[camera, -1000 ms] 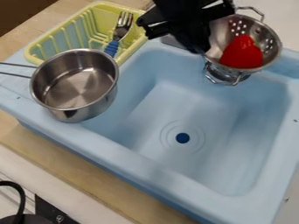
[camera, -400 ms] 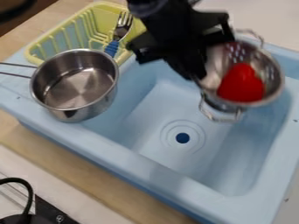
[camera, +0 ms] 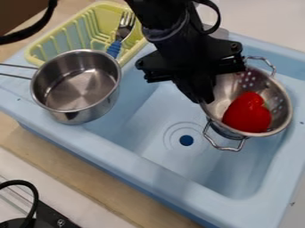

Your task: Put the silver pot with red object in the bottom right corner of sink

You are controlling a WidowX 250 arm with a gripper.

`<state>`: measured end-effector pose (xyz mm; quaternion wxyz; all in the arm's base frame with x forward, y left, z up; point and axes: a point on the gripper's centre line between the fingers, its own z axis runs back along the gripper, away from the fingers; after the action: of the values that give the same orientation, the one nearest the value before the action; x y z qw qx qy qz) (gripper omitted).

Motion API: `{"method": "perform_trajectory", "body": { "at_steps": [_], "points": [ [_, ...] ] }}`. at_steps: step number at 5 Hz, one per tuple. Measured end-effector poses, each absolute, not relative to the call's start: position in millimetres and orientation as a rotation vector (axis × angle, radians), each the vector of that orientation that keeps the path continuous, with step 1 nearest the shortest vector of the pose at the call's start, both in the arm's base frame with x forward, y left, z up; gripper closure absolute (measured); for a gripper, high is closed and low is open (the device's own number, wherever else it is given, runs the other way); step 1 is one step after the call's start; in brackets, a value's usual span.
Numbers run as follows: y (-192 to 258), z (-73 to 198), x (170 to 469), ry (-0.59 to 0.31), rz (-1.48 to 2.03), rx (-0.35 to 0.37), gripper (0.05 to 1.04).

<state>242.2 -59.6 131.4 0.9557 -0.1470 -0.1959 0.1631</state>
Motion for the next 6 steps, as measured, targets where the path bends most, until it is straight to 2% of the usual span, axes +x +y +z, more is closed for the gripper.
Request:
{"method": "perform_trajectory", "body": {
  "at_steps": [2,3,6],
  "points": [
    [-64.5,110.6,247.7,-0.358,0.314,-0.282,1.024],
    [-61.6,105.4,249.7,-0.358,0.303,-0.255,1.024],
    [-60.8,95.7,248.8,-0.35,0.3,-0.244,1.025]
  ]
}}
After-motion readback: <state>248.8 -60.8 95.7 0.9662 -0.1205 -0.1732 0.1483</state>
